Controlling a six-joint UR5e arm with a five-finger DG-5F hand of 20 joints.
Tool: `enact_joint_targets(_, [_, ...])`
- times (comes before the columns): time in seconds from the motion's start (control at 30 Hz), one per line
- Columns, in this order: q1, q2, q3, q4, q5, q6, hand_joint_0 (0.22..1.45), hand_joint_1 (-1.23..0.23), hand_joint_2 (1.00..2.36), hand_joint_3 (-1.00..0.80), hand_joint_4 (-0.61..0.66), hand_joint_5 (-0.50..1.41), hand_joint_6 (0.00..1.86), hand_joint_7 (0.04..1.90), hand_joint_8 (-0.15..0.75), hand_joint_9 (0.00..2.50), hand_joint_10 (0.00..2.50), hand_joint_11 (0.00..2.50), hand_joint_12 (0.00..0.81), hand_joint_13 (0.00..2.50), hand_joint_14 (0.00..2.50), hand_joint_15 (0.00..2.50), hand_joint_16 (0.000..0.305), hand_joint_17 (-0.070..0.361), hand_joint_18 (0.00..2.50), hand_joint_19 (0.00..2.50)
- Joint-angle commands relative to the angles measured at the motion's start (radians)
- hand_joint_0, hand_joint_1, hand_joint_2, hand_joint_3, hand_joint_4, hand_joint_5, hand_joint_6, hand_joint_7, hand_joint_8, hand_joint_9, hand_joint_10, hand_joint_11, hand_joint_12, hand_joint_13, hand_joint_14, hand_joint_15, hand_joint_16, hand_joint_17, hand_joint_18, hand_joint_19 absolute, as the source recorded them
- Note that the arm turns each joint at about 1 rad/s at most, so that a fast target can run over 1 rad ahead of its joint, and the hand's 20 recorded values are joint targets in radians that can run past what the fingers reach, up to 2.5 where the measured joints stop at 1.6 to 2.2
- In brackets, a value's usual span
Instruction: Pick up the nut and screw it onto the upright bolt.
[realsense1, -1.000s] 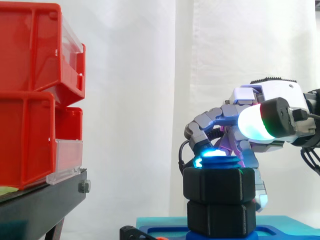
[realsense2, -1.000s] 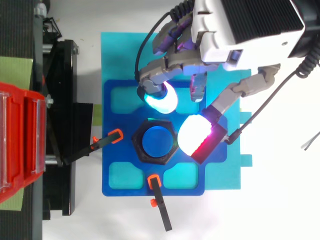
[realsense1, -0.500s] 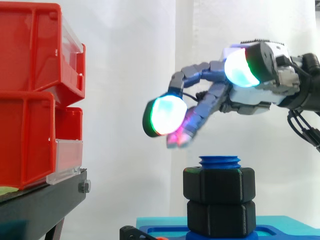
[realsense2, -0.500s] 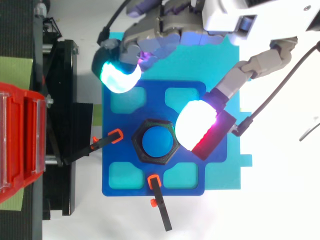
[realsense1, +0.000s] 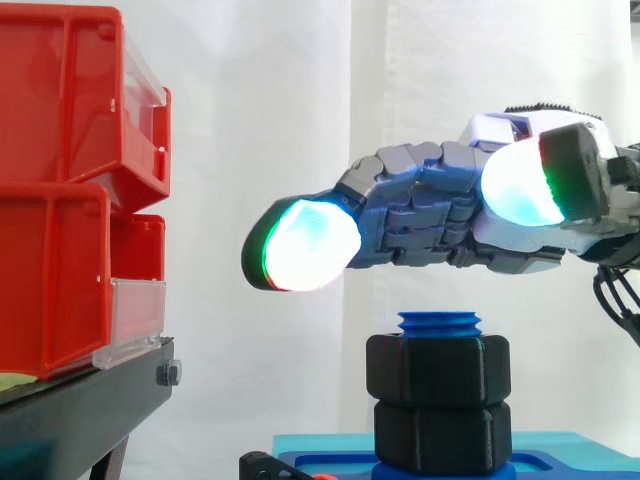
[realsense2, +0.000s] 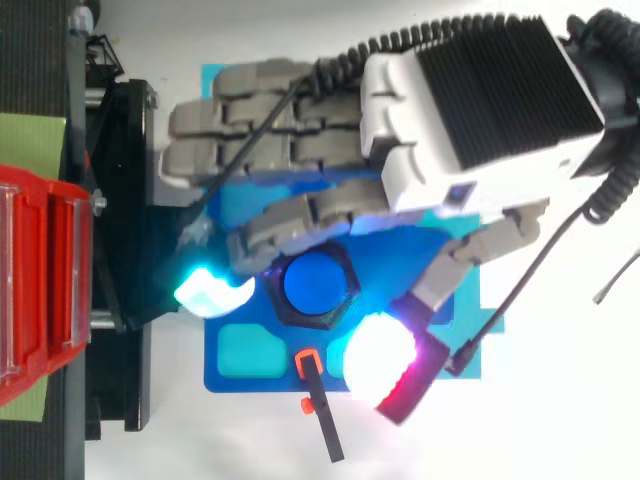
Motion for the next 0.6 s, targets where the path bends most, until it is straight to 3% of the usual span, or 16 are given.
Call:
enact_joint_targets(0.0, [0.01, 0.0, -0.009, 0.019, 0.0, 0.003, 0.44, -0.3, 1.0, -0.5, 0.0, -0.3, 0.5, 0.52, 0.156, 0.0, 0.0, 0.0, 0.349, 0.0, 0.0, 0.0, 0.051, 0.114, 0.0, 0.07])
enact_joint_targets(0.37, [0.012, 0.0, -0.009, 0.022, 0.008, 0.009, 0.44, -0.3, 1.0, -0.5, 0.03, -0.3, 0.5, 0.54, 0.17, 0.0, 0.0, 0.0, 0.356, 0.0, 0.0, 0.0, 0.052, 0.116, 0.0, 0.04])
enact_joint_targets(0.57, [-0.004, -0.001, -0.009, 0.019, 0.014, 0.009, 0.44, -0.29, 1.0, -0.5, 0.05, -0.28, 0.5, 0.56, 0.176, 0.0, 0.0, 0.0, 0.359, 0.0, 0.0, 0.0, 0.052, 0.118, 0.0, 0.04])
